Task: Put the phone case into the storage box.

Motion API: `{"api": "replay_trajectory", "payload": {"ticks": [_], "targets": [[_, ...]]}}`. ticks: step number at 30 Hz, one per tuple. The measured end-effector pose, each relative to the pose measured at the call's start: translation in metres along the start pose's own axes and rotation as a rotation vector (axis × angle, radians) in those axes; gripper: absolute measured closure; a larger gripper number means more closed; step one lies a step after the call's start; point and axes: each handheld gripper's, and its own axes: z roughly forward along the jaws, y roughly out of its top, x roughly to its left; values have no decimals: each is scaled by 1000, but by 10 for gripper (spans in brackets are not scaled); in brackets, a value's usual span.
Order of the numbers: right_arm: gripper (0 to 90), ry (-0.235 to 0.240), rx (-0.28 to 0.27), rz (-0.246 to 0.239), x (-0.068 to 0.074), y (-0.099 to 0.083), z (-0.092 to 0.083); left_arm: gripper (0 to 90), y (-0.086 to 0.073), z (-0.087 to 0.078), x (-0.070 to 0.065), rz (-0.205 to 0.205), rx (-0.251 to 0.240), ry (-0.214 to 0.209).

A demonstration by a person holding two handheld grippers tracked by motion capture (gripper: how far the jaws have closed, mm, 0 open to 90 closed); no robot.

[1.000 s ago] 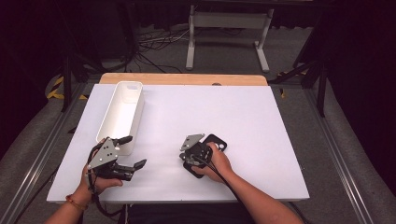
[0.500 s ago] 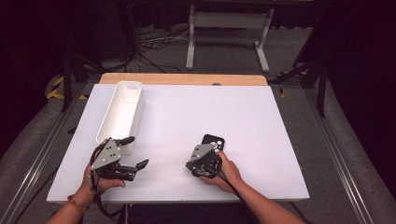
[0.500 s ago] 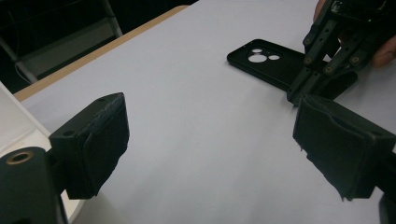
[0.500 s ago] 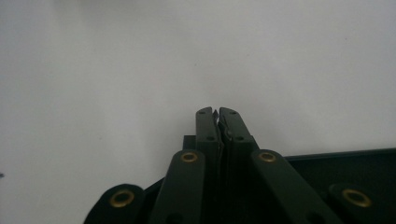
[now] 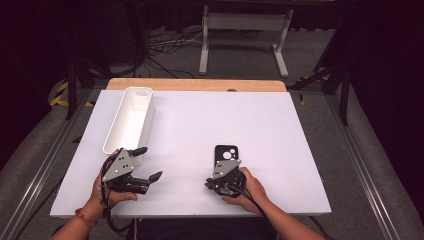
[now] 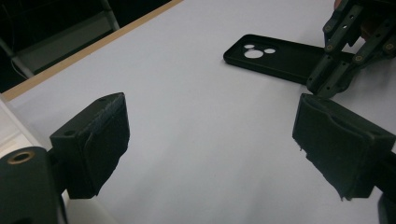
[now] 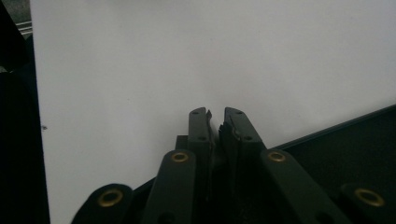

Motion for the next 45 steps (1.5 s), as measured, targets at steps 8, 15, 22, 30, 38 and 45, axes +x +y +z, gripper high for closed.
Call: {"api": "replay_trajectory", "payload": {"ticks": [8, 15, 22, 30, 38, 45], "targets": [[731, -53, -129, 1, -4, -3, -29, 147, 3, 3, -2, -20, 4, -13], [657, -186, -204, 12, -17, -17, -57, 157, 4, 8, -1, -48, 20, -22], [488, -322, -276, 73, -31, -37, -83, 174, 8, 21, -4, -82, 67, -6], [260, -435, -346, 131, -41, -52, -100, 162, 17, 40, -15, -62, 86, -81], [117, -488, -368, 165, -42, -52, -101, 150, 24, 67, -22, -59, 129, -97], [131, -549, -337, 128, -39, -52, -99, 170, 39, 102, -31, -102, 214, -96]]}}
